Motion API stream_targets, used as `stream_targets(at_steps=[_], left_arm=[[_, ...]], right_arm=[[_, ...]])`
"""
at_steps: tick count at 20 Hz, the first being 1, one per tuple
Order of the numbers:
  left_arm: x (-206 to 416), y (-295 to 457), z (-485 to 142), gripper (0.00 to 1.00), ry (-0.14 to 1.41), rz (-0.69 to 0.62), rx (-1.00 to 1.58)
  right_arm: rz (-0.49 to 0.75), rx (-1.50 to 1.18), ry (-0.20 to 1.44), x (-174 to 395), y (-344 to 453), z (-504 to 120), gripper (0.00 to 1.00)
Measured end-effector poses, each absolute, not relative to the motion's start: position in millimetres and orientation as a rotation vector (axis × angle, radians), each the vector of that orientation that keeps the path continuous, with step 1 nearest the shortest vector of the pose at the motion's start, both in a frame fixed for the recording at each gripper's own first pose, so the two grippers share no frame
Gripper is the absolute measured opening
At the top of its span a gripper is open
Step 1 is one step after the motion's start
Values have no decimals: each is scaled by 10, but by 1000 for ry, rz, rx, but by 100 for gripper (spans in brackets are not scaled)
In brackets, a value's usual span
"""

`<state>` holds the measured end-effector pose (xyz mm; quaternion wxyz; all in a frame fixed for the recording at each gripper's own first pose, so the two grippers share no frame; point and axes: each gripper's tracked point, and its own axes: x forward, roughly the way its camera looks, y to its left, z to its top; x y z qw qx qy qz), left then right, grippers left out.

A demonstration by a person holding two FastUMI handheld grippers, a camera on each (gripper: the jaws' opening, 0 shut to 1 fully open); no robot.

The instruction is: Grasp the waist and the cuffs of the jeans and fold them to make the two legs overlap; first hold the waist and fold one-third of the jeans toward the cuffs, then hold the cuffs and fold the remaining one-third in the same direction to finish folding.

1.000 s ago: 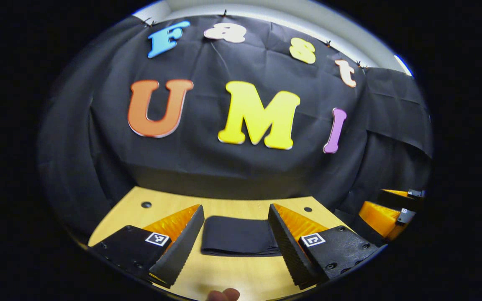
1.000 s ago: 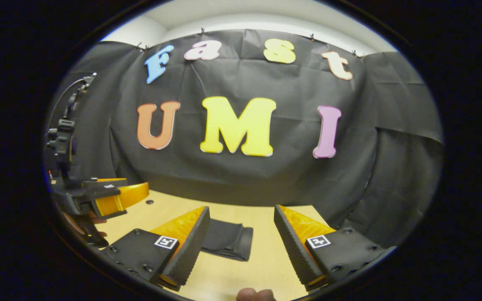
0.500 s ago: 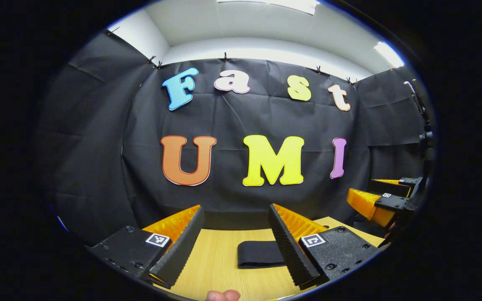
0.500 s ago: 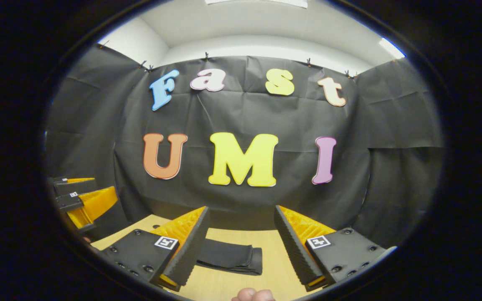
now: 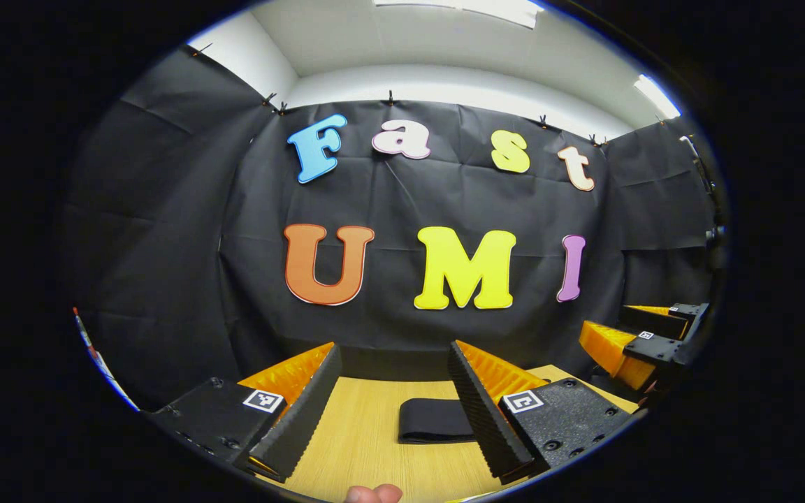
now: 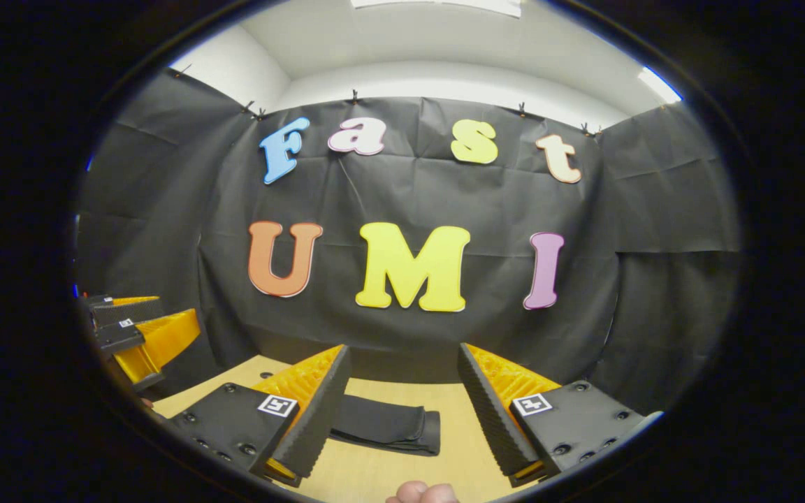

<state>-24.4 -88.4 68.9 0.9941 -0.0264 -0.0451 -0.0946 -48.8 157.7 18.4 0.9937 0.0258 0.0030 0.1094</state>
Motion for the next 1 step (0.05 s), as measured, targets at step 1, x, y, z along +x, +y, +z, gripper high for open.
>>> stream_targets(at_steps=[1], left_arm=[[-251,-876,688,98,-88,-185,-53]], right_arm=[[221,49,4,-483,1574,169,94]])
